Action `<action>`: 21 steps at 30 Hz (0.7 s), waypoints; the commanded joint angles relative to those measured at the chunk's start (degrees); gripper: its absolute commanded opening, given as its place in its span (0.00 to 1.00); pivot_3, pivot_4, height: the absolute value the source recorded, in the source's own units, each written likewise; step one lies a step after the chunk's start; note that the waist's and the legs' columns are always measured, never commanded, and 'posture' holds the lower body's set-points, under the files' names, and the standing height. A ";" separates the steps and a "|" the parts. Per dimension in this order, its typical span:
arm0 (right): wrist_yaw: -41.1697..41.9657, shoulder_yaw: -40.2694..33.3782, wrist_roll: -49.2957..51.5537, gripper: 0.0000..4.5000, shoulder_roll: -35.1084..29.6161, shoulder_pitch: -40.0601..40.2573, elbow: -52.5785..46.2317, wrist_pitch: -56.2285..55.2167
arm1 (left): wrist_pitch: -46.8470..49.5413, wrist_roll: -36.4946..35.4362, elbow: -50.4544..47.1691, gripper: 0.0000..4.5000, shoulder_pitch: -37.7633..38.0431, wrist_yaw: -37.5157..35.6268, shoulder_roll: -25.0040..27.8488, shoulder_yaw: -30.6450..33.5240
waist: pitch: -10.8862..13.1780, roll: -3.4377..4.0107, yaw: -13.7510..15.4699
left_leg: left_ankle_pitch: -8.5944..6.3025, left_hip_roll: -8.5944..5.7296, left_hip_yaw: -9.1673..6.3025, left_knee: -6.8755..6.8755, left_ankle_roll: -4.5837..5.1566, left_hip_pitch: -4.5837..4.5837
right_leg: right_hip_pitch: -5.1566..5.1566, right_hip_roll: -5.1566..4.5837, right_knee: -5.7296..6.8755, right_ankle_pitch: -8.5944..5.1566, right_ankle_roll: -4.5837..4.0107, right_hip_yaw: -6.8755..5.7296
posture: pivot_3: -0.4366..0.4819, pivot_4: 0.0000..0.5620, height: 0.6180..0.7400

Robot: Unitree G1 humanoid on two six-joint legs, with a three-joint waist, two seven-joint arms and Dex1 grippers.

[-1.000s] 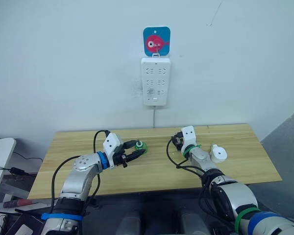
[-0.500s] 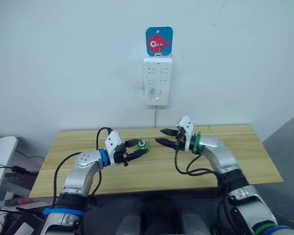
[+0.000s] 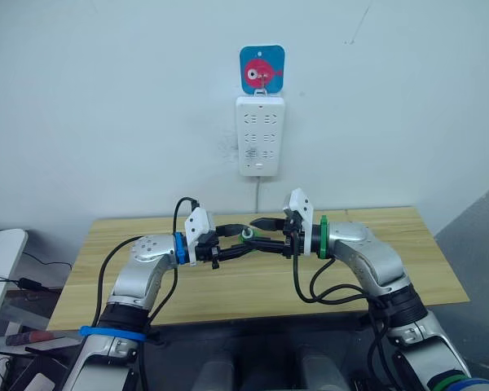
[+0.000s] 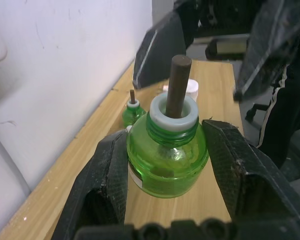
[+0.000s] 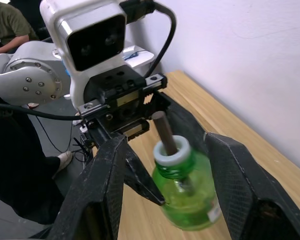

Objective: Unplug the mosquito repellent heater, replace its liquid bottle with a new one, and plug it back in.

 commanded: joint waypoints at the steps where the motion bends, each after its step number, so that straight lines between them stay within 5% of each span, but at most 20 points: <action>1: 0.22 1.42 -1.98 0.56 -1.08 -0.48 -0.74 -3.57 | -0.43 -1.29 -1.06 0.48 -0.96 -0.99 -0.44 -0.27 | -0.01 0.00 0.00 | 0.00 0.00 0.00 0.00 0.00 0.00 | 0.00 0.00 0.01 0.00 0.00 -0.01 | 0.43 0.13 1.00; 7: -0.24 1.79 -2.87 0.56 -1.27 -0.38 0.21 -5.50 | -0.30 -1.20 -1.36 0.48 -0.80 -1.26 -0.65 -0.29 | -0.02 -0.01 -0.07 | 0.00 0.01 0.00 0.00 0.00 0.01 | 0.00 0.01 0.01 0.00 0.00 -0.01 | 0.43 0.14 1.00; 14: 0.63 2.71 -3.92 0.18 -1.74 -0.48 1.11 -7.52 | 0.07 -1.29 -1.84 0.48 -0.67 -0.89 -0.99 -0.31 | -0.03 -0.02 -0.07 | 0.00 0.00 0.00 0.01 0.00 0.00 | 0.00 0.01 0.02 0.00 0.00 0.00 | 0.44 0.15 1.00; 21: 1.41 3.29 -4.55 0.18 -2.35 -0.42 1.38 -9.22 | 0.53 -1.46 -2.78 0.48 -0.16 -0.56 -1.17 -0.28 | -0.03 -0.02 -0.06 | 0.00 0.00 0.00 0.01 0.00 0.01 | 0.00 0.01 0.02 0.00 0.00 -0.01 | 0.44 0.16 1.00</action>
